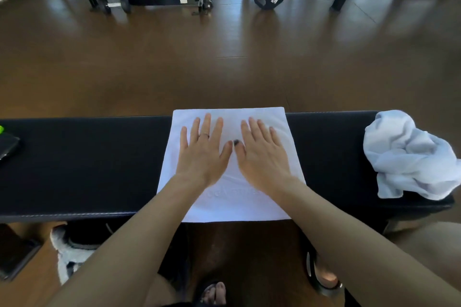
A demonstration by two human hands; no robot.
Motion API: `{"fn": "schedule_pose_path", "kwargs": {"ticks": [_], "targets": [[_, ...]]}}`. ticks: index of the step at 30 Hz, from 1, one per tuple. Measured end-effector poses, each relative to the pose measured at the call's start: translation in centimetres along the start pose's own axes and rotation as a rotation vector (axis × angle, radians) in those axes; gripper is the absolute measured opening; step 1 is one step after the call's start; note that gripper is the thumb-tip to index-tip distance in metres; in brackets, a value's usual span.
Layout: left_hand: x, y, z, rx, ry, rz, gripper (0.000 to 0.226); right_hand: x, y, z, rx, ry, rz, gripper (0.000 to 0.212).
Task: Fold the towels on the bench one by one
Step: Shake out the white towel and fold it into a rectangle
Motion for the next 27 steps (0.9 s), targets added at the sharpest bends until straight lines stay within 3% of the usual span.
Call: {"fn": "schedule_pose_path", "kwargs": {"ticks": [3,8,13,16,23,27], "targets": [[-1.7,-2.5,1.0,-0.063,0.031,-0.076,0.065,0.7,-3.1,0.6,-0.027,-0.043,-0.003,0.06],[-3.4,-3.0,1.8,-0.122,0.01,-0.108,0.065,8.3,-3.7,1.0,-0.066,0.038,0.206,0.062],[-0.9,-5.3,0.1,0.0,0.046,-0.071,0.064,5.0,-7.6,0.6,-0.008,0.041,0.001,0.061],[-3.0,-5.8,1.5,-0.085,0.027,-0.156,0.066,8.3,-7.8,1.2,-0.07,-0.01,0.082,0.061],[-3.1,-5.8,1.8,-0.088,0.015,-0.167,0.066,12.6,-8.1,-0.2,-0.071,-0.012,0.206,0.05],[-1.4,-5.3,0.6,-0.036,0.072,-0.129,0.066,14.4,-9.0,-1.2,-0.11,-0.319,0.355,0.046]]}}
Point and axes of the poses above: each hand's wrist, its own y-axis away from the middle knuckle, its own z-axis out of the palm, x = y × z, the point moved 8 cm from there along -y, towards the middle knuckle, and after that the axes turned 7 degrees about -z, right-handed, at the moved point
